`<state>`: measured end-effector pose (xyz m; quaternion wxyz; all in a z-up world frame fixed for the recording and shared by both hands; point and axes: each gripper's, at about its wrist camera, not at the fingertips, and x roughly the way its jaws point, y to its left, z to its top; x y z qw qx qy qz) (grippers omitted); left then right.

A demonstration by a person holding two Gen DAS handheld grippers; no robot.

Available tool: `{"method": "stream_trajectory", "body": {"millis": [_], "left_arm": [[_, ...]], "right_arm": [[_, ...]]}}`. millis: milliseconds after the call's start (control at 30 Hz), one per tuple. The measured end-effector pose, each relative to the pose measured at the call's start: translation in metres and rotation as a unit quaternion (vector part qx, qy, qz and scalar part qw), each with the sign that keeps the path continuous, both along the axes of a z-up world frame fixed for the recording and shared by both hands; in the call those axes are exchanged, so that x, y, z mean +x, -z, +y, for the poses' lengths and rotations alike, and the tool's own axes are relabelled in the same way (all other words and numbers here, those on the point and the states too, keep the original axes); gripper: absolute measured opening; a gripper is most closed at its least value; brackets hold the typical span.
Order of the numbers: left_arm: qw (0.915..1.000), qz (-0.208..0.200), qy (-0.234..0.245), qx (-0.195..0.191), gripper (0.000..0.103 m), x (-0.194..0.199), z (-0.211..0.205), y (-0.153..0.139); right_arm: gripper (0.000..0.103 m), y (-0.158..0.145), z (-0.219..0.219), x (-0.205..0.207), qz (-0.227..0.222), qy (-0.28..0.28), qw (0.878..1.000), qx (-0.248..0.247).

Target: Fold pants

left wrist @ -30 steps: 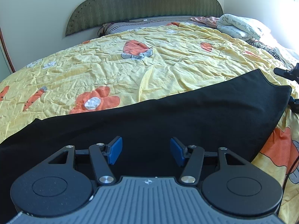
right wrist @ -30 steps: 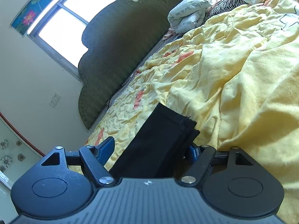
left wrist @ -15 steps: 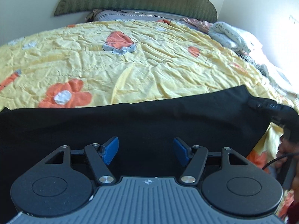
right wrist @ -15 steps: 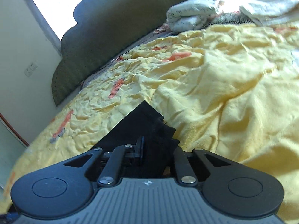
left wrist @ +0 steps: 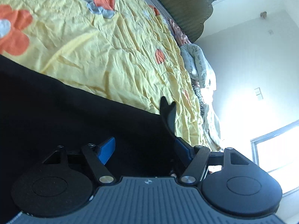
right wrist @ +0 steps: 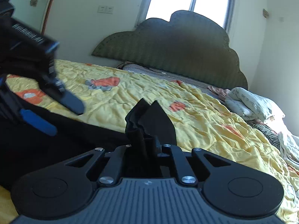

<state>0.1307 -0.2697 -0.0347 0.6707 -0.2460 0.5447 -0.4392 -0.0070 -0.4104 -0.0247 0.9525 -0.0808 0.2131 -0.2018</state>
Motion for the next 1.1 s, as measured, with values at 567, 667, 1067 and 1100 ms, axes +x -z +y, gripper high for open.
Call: {"method": "stream_trajectory", "body": {"millis": [567, 667, 1067, 1100], "left_arm": [[0.9989, 0.002, -0.033, 0.032, 0.005, 0.011, -0.026, 0.009], [0.9987, -0.008, -0.038, 0.033, 0.005, 0.010, -0.016, 0.010], [0.9693, -0.220, -0.045, 0.100, 0.005, -0.024, 0.035, -0.037], [0.9659, -0.231, -0.047, 0.107, 0.005, -0.025, 0.041, -0.038]], "right_arm": [[0.008, 0.011, 0.054, 0.006, 0.039, -0.073, 0.992, -0.090], [0.008, 0.011, 0.059, 0.007, 0.044, -0.079, 0.992, -0.090], [0.008, 0.003, 0.103, 0.011, 0.044, -0.134, 0.986, -0.093], [0.008, 0.003, 0.108, 0.012, 0.044, -0.142, 0.985, -0.093]]}}
